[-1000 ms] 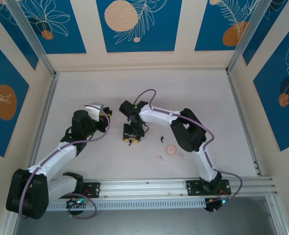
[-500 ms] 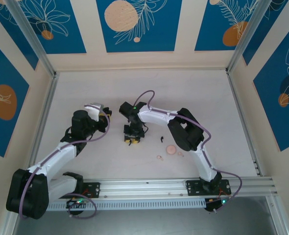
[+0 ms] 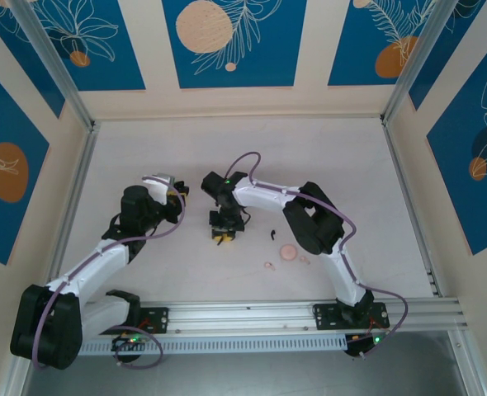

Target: Insert the wireless bluetooth earbuds into the charging case

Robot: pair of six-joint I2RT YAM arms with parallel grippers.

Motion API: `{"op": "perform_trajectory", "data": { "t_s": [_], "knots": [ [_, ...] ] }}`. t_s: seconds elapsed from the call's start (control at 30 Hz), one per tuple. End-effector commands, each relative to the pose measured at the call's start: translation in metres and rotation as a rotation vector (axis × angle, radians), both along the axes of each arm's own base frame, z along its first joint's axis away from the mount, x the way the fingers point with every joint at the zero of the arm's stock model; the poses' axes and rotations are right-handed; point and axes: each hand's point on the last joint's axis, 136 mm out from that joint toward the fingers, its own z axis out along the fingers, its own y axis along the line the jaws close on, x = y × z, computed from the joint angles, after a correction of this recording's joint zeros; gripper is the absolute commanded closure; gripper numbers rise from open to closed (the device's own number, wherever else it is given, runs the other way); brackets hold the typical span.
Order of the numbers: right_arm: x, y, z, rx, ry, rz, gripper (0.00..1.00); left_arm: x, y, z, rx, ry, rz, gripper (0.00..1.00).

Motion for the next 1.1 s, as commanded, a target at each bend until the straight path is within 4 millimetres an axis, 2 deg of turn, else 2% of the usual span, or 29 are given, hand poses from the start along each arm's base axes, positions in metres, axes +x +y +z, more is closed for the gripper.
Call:
{"op": "perform_trajectory", "data": {
  "t_s": [0.0, 0.1, 0.3, 0.7, 0.97, 1.07],
  "knots": [
    [0.016, -0.008, -0.004, 0.003, -0.097, 0.014, 0.81, -0.005, -0.003, -0.002, -0.006, 0.001, -0.042, 0.9],
    [0.02, -0.013, 0.002, 0.036, -0.155, 0.026, 0.81, -0.007, -0.012, -0.002, -0.038, 0.005, -0.089, 0.9],
    [0.025, -0.037, 0.012, 0.095, -0.297, 0.035, 0.81, -0.013, -0.042, -0.001, -0.136, -0.029, -0.224, 0.9],
    [0.034, -0.083, 0.049, 0.216, -0.608, 0.076, 0.81, -0.037, -0.113, -0.009, -0.242, -0.132, -0.565, 0.9],
    [0.043, -0.101, 0.086, 0.277, -0.776, 0.094, 0.81, -0.047, -0.135, -0.03, -0.217, -0.171, -0.69, 0.9],
    [0.044, -0.104, 0.1, 0.296, -0.832, 0.106, 0.81, -0.05, -0.141, -0.032, -0.23, -0.188, -0.727, 0.9]
  ]
}}
